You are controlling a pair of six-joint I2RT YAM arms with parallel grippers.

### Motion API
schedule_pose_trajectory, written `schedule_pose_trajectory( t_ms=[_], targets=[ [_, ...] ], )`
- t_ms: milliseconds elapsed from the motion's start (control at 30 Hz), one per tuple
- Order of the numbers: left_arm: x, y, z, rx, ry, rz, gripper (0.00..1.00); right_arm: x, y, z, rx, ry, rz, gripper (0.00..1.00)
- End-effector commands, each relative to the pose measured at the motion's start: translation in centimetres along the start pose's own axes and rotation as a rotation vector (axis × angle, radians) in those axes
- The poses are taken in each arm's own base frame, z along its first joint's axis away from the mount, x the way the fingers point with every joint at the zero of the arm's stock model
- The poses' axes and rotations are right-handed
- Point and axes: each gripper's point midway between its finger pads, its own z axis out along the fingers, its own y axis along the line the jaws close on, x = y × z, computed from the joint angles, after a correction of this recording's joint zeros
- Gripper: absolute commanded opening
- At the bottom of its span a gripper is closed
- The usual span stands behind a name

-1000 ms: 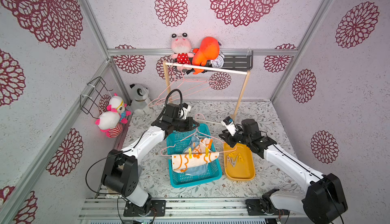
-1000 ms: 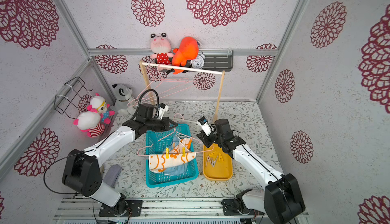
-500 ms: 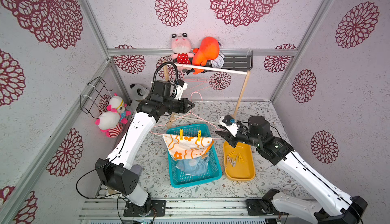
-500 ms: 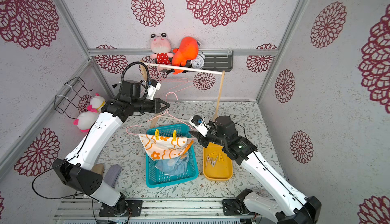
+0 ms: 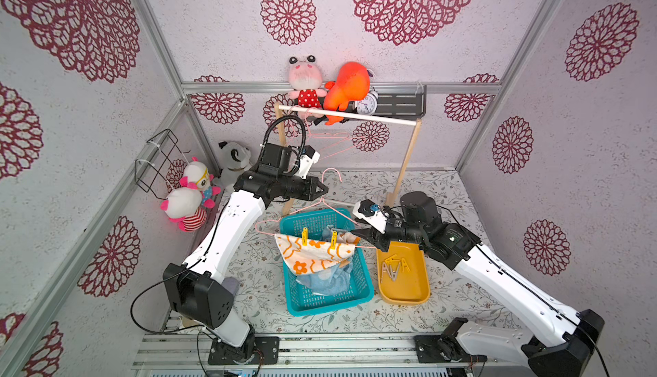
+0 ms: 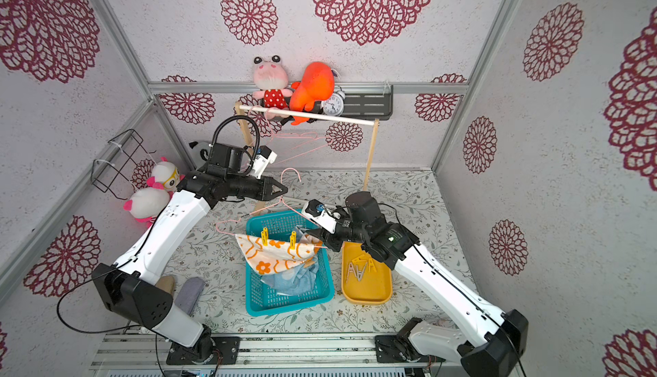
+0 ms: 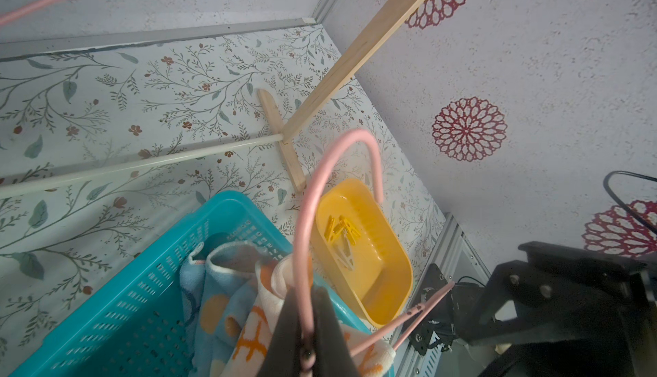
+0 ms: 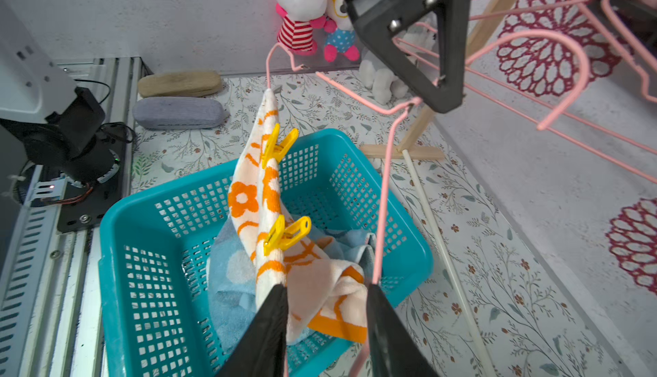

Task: Remove the clothespins securing towels to the hanger
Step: Remove the clothespin from the hanger.

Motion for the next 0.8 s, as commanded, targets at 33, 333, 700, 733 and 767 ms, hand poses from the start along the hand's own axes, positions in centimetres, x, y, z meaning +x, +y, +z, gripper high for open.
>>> schedule_pose_trajectory(
  t_ms=[33, 333, 700, 733, 767],
  targets=[
    [-1.2, -2.0, -2.5, 0.032, -0.080, 0.066, 0.00, -1.3, 1.5, 0.7, -0.075, -0.022, -0.031, 0.40],
    [-1.0, -2.6, -2.6, 0.058, -0.091, 0.059, 0.00, -0.4, 1.6, 2.6, -0.090, 0.010, -0.013, 0.47],
    [-0.9, -3.3, -2.9, 0.080, -0.096, 0.067, 0.00, -0.1, 1.6, 4.3, -0.120, 0.024, -0.011, 0.51],
    [-0.9, -3.4, -3.0, 0.081, -0.098, 0.068, 0.00, -0.1, 1.5, 4.5, -0.117, 0.026, -0.011, 0.51],
    [-0.9, -3.4, -3.0, 0.083, -0.098, 0.069, 0.00, 0.0, 1.4, 4.6, -0.113, 0.031, -0.010, 0.51]
  ],
)
